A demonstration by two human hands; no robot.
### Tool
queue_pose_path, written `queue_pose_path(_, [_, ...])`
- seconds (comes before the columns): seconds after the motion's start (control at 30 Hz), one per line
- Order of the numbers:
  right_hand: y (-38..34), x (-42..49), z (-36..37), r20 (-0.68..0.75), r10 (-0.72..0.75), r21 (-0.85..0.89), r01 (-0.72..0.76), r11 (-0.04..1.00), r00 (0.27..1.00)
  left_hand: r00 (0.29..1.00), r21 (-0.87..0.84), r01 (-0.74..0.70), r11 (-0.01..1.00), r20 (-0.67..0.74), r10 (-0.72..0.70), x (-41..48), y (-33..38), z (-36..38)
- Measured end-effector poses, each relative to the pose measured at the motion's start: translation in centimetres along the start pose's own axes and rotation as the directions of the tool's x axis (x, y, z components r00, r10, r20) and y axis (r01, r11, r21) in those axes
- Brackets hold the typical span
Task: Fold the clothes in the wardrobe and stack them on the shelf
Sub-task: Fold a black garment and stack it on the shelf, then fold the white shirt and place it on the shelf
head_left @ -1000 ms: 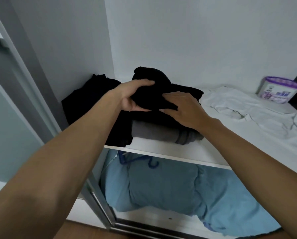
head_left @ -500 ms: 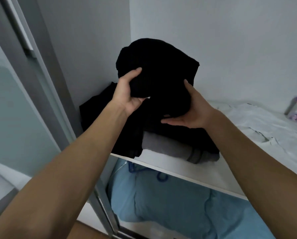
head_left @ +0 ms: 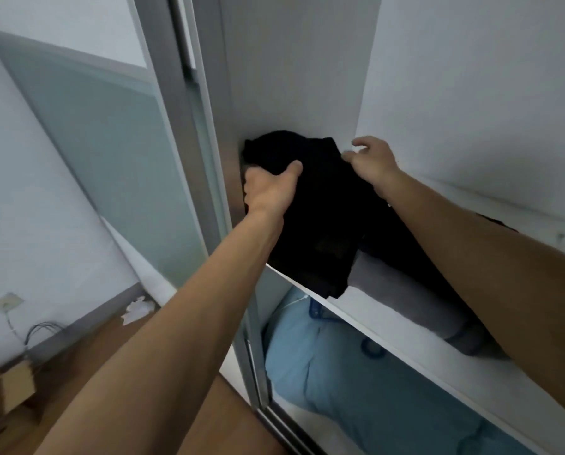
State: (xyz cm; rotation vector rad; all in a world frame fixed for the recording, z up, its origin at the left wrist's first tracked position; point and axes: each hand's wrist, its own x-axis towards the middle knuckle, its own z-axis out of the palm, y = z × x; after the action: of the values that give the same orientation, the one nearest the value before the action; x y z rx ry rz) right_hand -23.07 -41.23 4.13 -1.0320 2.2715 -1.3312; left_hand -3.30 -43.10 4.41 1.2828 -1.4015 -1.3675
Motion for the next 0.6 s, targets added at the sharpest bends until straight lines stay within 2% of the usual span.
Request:
queue_pose_path(0.03, [0.2,-0.2,0.7,0.034,-0.065,-0.027,0.066,0.997,0.997,0.994,0.111,-0.083,0.990,-0.061,0.090,-0.1,0.4,0.4])
queue_pose_path(0.07, [0.5,-0.2,1.2,0.081,-0.125,-0.068,0.131,0.989,0.989,0.962,0.217,-0.219,0.951,-0.113,0.247,-0.3,0.9,0.7])
queue_pose_path(0.1, [0.8,-0.3,1.6,0.141,-0.166,-0.125,0.184,0.975,0.976,0.877,0.333,-0.395,0.857,-0.140,0.459,-0.3,1.1,0.9])
queue_pose_path(0.13, [1.1,-0.2,1.8,0.204,-0.177,-0.184,0.215,0.959,0.963,0.757,0.480,-0.536,0.694,-0.090,0.647,-0.3,1.4,1.0])
queue_pose_path(0.17, [1.4,-0.2,1.7,0.255,-0.166,-0.235,0.228,0.945,0.953,0.650,0.622,-0.611,0.490,0.042,0.758,-0.2,1.3,1.1])
queue_pose_path(0.2, [1.7,-0.1,1.4,0.286,-0.145,-0.264,0.223,0.938,0.947,0.599,0.703,-0.641,0.308,0.206,0.774,0.1,1.1,1.1])
queue_pose_path(0.23, [2.0,-0.1,1.1,0.303,-0.124,-0.279,0.212,0.937,0.945,0.630,0.730,-0.645,0.227,0.339,0.699,0.5,0.6,1.0])
queue_pose_path(0.3, [2.2,-0.1,0.2,0.298,-0.095,-0.300,0.188,0.935,0.950,0.775,0.755,-0.595,0.273,0.450,0.444,1.4,-0.2,0.7])
queue_pose_path(0.33, [2.3,-0.4,-0.3,0.269,-0.089,-0.310,0.174,0.935,0.959,0.817,0.772,-0.562,0.297,0.462,0.344,1.8,-0.4,0.4])
queue_pose_path(0.4, [2.4,-1.1,-1.8,0.138,-0.123,-0.310,0.161,0.937,0.983,0.832,0.809,-0.539,0.237,0.467,0.298,2.2,0.6,0.4])
queue_pose_path(0.47, [2.7,-2.7,-3.9,-0.029,-0.134,-0.239,0.123,0.963,0.991,0.774,0.802,-0.584,0.126,0.502,0.386,2.2,2.1,1.3])
queue_pose_path(0.53, [3.5,-4.9,-6.6,-0.158,-0.118,-0.168,0.091,0.981,0.980,0.658,0.698,-0.699,0.155,0.542,0.523,1.1,2.9,3.3])
queue_pose_path(0.6, [4.9,-7.8,-9.8,-0.254,-0.088,-0.148,0.051,0.988,0.963,0.530,0.501,-0.833,0.235,0.600,0.599,-1.1,2.6,6.2])
